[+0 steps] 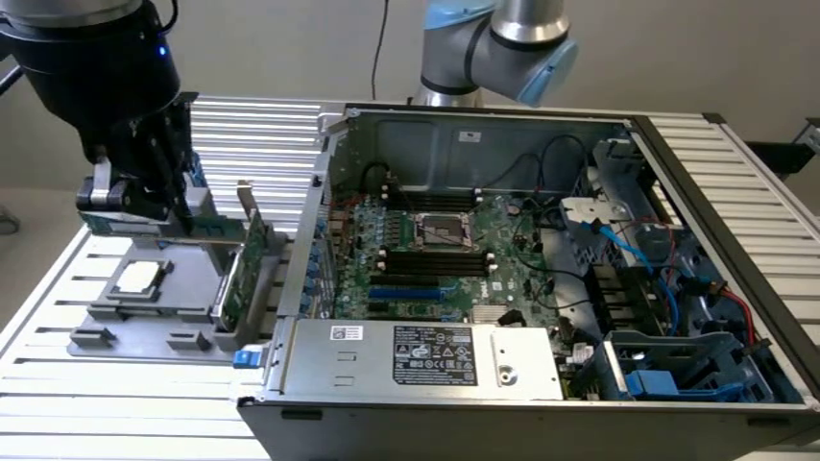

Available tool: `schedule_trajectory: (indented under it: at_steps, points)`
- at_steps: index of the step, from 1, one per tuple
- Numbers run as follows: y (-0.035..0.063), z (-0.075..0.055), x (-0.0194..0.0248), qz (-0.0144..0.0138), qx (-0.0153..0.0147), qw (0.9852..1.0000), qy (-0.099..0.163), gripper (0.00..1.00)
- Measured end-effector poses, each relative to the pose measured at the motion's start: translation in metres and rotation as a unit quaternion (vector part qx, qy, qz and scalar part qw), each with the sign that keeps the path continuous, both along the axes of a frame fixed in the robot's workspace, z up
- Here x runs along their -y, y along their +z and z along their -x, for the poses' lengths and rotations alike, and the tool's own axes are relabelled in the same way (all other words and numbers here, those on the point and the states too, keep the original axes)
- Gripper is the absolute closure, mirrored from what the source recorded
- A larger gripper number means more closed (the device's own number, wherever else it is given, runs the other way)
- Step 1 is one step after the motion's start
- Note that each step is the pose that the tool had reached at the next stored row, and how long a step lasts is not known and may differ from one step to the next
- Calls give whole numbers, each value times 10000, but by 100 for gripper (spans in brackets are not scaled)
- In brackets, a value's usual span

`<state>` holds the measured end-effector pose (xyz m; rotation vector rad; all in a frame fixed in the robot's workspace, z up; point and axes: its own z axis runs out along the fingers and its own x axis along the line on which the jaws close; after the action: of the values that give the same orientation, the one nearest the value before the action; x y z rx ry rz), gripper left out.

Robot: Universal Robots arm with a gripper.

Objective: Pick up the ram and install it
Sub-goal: 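Pick up the ram and move it above insertion slot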

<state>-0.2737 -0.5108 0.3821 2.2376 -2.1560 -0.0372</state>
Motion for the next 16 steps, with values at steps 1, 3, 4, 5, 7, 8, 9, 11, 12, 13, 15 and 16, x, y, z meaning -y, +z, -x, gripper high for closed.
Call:
schedule_trajectory:
  at_steps: [1, 3, 4, 5, 7, 8, 9, 11, 12, 13, 15, 16]
  points:
    - [3, -27, -17, 0, 0, 10000, 0, 86]
    - [8, -80, -50, -1, 0, 10000, 0, 86]
    - [11, -106, -67, 0, 0, 10000, 0, 86]
    - [14, -133, -85, 0, 0, 10000, 0, 86]
    - [17, -182, -126, -1, 0, 10000, 0, 86]
    - [18, -203, -150, 0, 0, 10000, -1, 86]
    - [18, -223, -174, 0, 0, 10000, -1, 86]
    - [19, -266, -223, 0, 0, 10000, 0, 86]
    - [19, -287, -250, 1, 0, 10000, 1, 86]
    - [19, -308, -275, 1, 0, 10000, 0, 86]
    - [19, -350, -330, 4, 0, 10000, 0, 86]
    - [19, -371, -356, 6, 0, 10000, 0, 86]
